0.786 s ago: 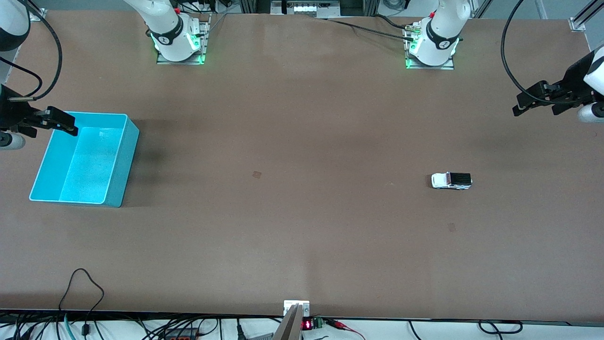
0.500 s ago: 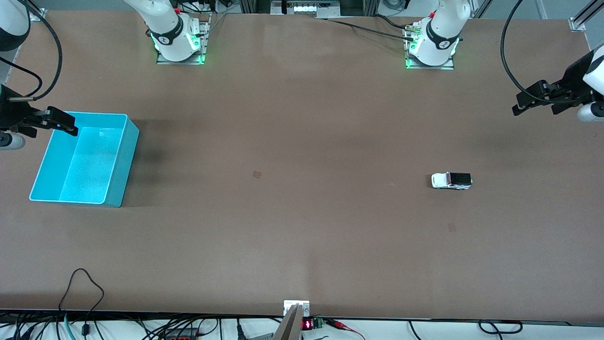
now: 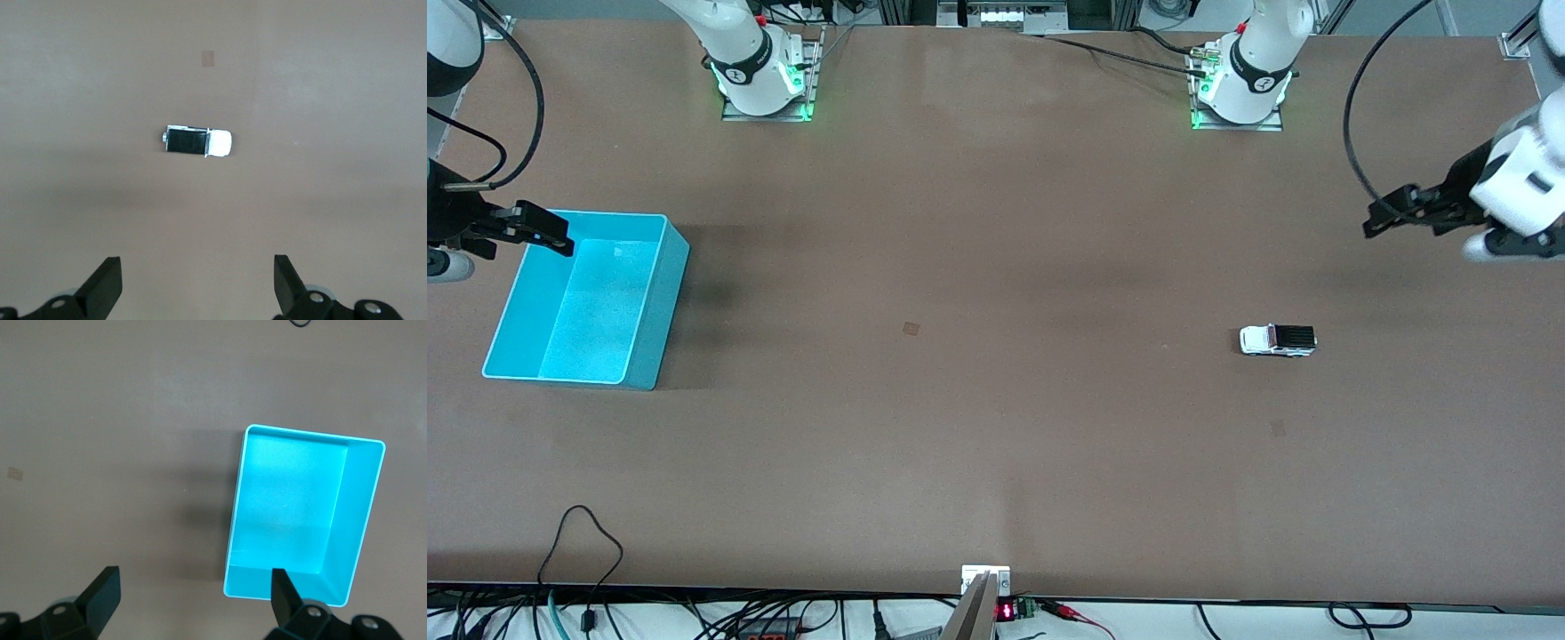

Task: Wind and store white jeep toy
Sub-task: 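Move the left gripper over the white toy jeep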

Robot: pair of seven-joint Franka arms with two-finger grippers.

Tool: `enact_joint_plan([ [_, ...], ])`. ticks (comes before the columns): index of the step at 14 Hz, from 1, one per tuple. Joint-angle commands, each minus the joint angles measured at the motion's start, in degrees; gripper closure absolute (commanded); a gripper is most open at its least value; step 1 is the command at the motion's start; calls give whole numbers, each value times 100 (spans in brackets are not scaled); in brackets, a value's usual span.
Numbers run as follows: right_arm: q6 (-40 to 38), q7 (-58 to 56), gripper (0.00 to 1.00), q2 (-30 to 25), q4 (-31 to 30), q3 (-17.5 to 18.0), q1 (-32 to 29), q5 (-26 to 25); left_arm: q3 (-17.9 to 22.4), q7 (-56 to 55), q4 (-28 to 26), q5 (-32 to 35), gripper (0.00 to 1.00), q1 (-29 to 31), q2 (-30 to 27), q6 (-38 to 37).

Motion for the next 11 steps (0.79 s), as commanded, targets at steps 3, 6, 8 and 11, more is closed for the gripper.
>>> enact_joint_plan([
  [3, 9, 48, 0, 2, 53, -2, -18, 94, -36, 286, -453, 153, 0, -51, 760, 921],
  [6, -18, 48, 0, -24, 53, -2, -18, 103, -36, 849, -444, 153, 0, -33, 1298, 1361],
  [8, -44, 48, 0, -51, 53, -2, -18, 103, -36, 1575, -427, 153, 0, -24, 1474, 1502],
  [11, -62, 48, 0, -68, 53, -2, -9, 103, -36, 2972, -392, 249, 0, 2, 1816, 1713],
])
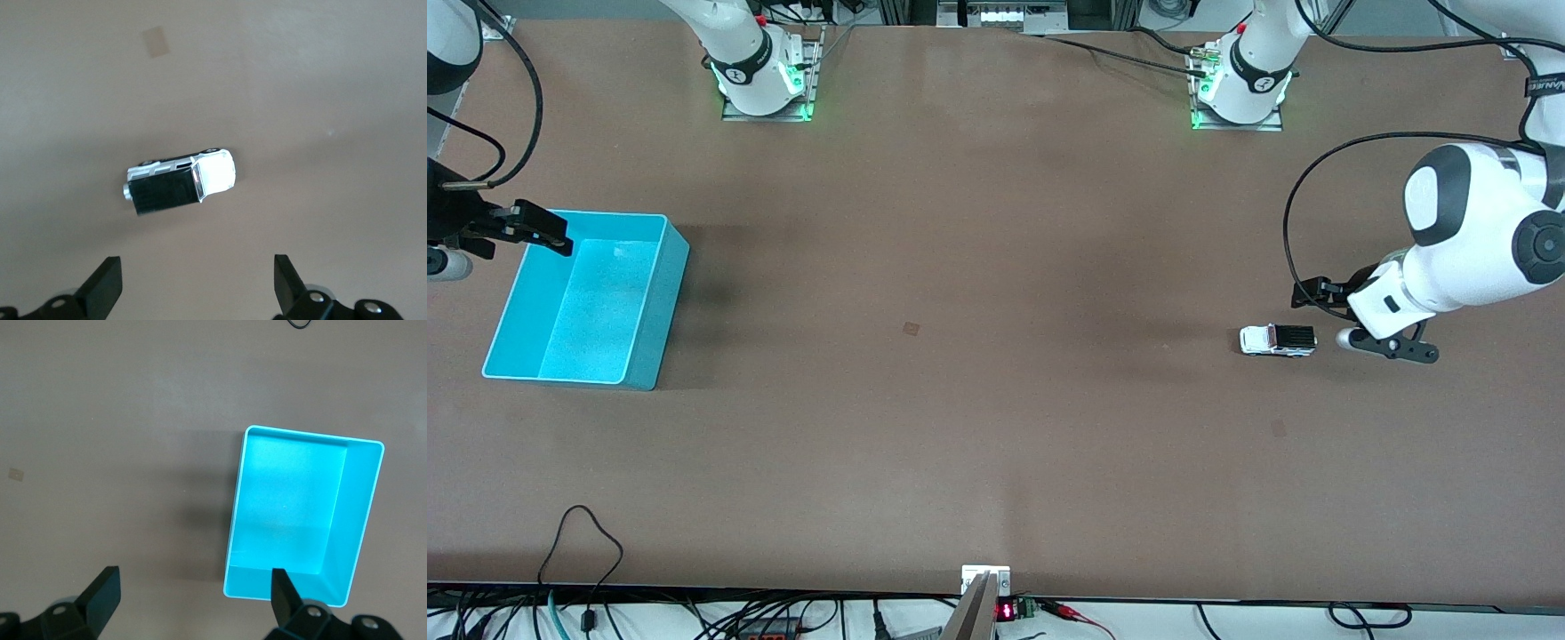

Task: Wind and store white jeep toy
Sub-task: 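Lower the left gripper and grasp the white jeep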

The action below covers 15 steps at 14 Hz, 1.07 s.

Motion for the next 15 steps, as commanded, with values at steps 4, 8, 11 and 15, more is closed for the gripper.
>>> enact_joint_plan([
  [4, -55, 48, 0, -38, 49, -10, -37, 103, -2, 2823, 144, 452, 0, 180, 517, 388],
  [8, -55, 39, 0, -21, 49, -19, -37, 94, -2, 4598, 75, 443, 0, 216, 719, 799],
  [11, -63, -5, 0, -38, 49, -19, -37, 94, -11, 6383, -57, 391, 0, 251, 887, 1442],
  [15, -81, 30, 0, -152, 49, -19, -19, 94, -63, 6818, -250, 346, 0, 260, 878, 1478],
])
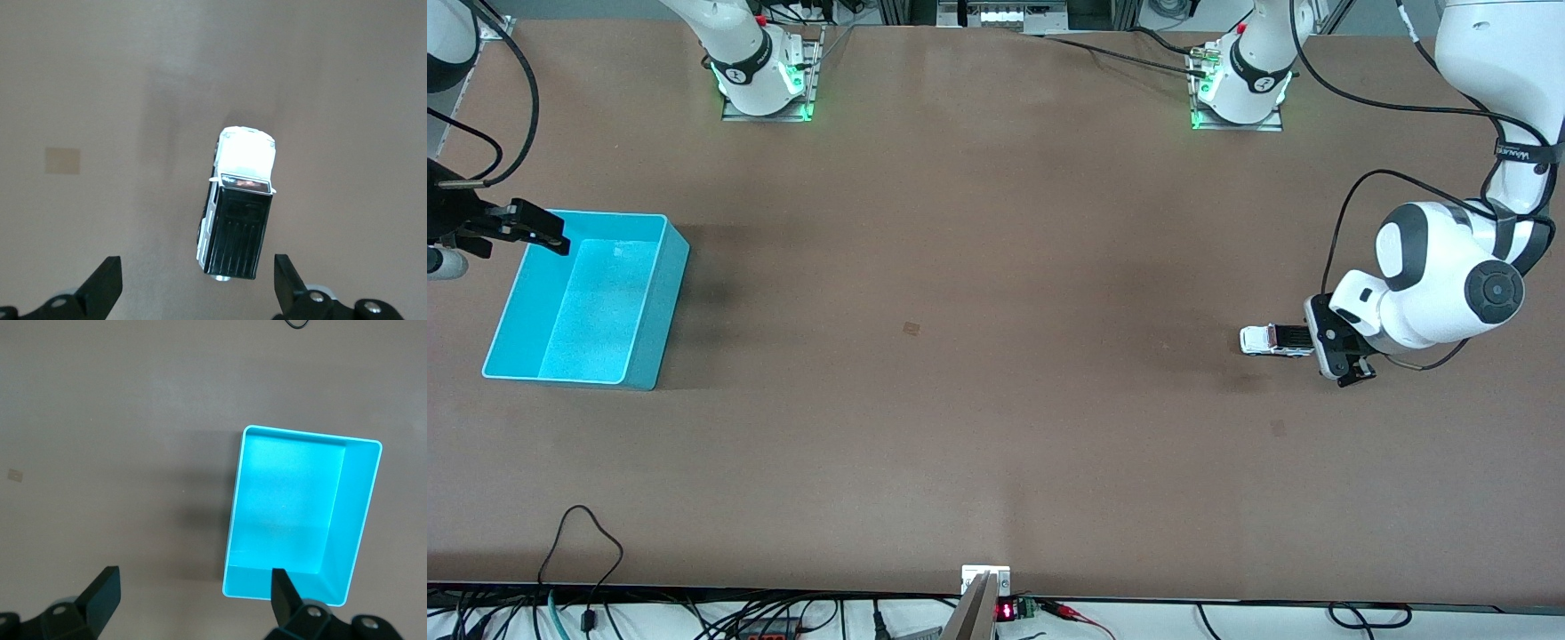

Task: Wind and store white jeep toy
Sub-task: 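Lower the left gripper and grasp the white jeep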

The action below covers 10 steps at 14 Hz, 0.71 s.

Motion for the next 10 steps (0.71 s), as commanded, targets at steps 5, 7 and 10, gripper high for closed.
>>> enact_joint_plan([
  [5, -597, 30, 0, -543, 42, -29, -27, 94, -213, 978, -691, 4, 0, 60, -105, 651],
  [7, -606, 39, 0, -561, 42, -29, -27, 94, -213, 1190, -823, 48, 0, 60, -104, 1126],
  [10, -614, 39, 0, -570, 42, -28, -27, 94, -213, 1401, -990, 57, 0, 69, -104, 1286],
])
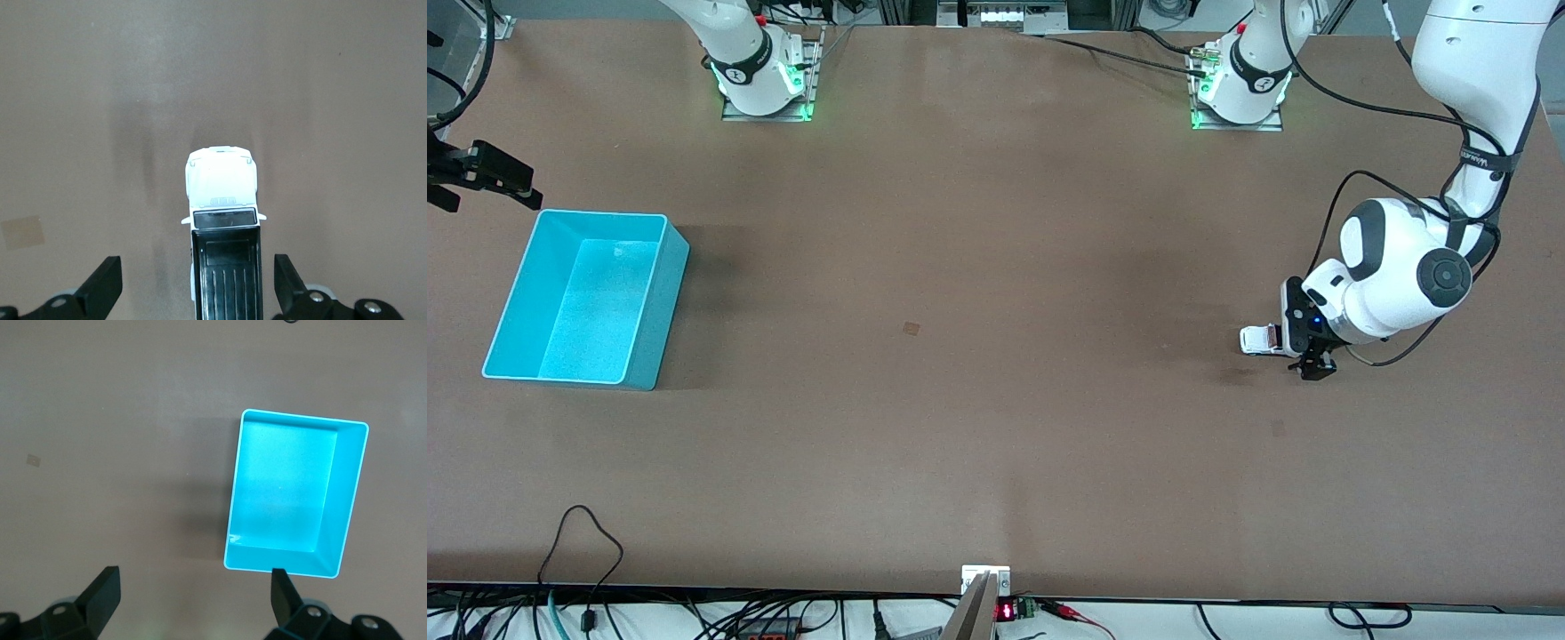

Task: Wind and store white jeep toy
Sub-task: 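Lower the left gripper and grasp the white jeep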

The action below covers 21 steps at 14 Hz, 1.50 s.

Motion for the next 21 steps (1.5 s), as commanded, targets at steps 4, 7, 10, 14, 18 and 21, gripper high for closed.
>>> enact_joint_plan([
  [4, -57, 39, 0, -28, -2, 10, -25, 94, -39, 236, -456, 55, 0, 239, -122, 314],
  [7, -57, 39, 0, -28, -2, 10, -25, 94, -39, 245, -562, 55, 0, 257, -148, 315],
  [10, -66, 39, 0, -19, -2, 10, -25, 94, -47, 289, -562, 73, 1, 248, -157, 323],
  [14, -66, 30, 0, -19, -2, 18, -17, 76, -47, 367, -553, 73, 10, 248, -148, 463],
  [18, -74, 39, 0, -28, -2, 18, -8, 76, -47, 412, -553, 64, 21, 248, -113, 587],
  [21, -145, 48, 0, -45, -2, 18, -8, 85, -47, 403, -553, 64, 27, 239, -104, 604],
])
